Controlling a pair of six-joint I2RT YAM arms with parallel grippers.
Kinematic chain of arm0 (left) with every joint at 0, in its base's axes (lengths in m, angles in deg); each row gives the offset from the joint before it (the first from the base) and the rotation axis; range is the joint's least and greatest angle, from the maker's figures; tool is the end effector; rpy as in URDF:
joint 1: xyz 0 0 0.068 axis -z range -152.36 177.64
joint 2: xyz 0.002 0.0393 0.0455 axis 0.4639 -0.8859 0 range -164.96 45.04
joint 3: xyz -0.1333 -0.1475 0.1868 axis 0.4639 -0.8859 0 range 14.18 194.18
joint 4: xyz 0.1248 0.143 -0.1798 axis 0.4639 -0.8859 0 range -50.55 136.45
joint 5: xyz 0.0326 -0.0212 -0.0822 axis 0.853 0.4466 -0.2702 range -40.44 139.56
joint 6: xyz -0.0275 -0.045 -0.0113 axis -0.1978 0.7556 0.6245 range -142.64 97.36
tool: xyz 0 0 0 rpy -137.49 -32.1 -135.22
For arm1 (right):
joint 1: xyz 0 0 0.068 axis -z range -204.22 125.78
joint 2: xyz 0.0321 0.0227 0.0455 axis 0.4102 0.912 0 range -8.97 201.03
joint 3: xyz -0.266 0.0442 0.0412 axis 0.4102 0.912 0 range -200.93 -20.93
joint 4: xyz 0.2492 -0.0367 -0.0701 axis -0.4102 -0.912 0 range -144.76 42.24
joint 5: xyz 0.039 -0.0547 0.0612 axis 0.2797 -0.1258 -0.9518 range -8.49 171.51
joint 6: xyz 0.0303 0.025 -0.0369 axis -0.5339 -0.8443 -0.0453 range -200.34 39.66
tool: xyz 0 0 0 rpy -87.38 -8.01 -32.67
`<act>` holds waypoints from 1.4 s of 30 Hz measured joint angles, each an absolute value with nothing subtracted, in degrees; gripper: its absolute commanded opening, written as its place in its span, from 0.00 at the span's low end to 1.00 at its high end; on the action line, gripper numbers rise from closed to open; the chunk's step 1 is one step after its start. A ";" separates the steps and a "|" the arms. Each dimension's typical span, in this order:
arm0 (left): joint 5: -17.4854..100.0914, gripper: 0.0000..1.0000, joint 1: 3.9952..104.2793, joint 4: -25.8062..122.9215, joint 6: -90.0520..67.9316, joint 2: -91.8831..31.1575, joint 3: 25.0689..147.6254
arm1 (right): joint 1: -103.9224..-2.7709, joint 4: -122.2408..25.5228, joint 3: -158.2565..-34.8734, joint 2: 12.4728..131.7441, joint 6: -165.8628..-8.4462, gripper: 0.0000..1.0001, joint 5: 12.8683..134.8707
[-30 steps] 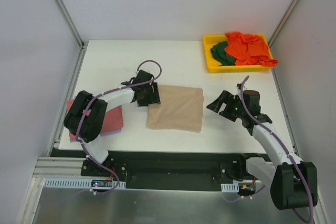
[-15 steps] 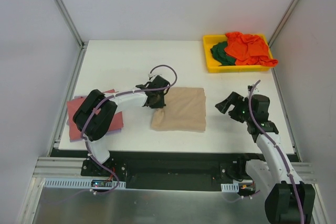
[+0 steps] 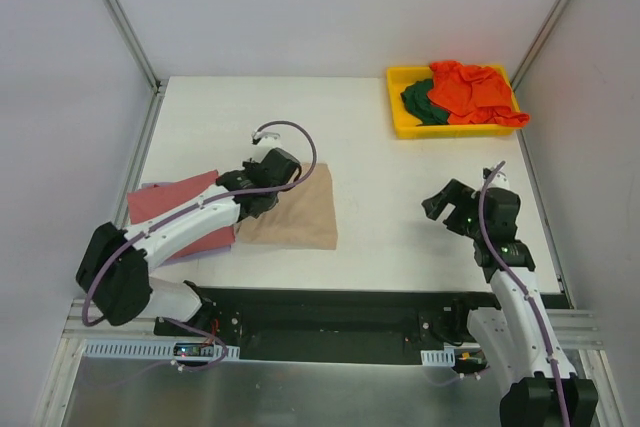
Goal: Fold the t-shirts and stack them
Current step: Put the neatly folded tshirt into the corner of the board with the left arm
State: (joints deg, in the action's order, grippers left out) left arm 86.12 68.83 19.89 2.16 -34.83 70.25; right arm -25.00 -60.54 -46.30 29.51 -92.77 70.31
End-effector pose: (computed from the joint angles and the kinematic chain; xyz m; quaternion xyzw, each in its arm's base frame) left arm 0.2302 -0.1734 0.2504 0.0222 0.8993 0.0721 0.4307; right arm 0.1635 0.0091 0.2331 0.0341 0.8444 0.1429 0.5152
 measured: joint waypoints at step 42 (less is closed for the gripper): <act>77.03 0.00 40.19 3.10 -22.21 -9.33 80.96 | -24.78 -66.88 -47.10 36.13 -91.85 0.96 72.56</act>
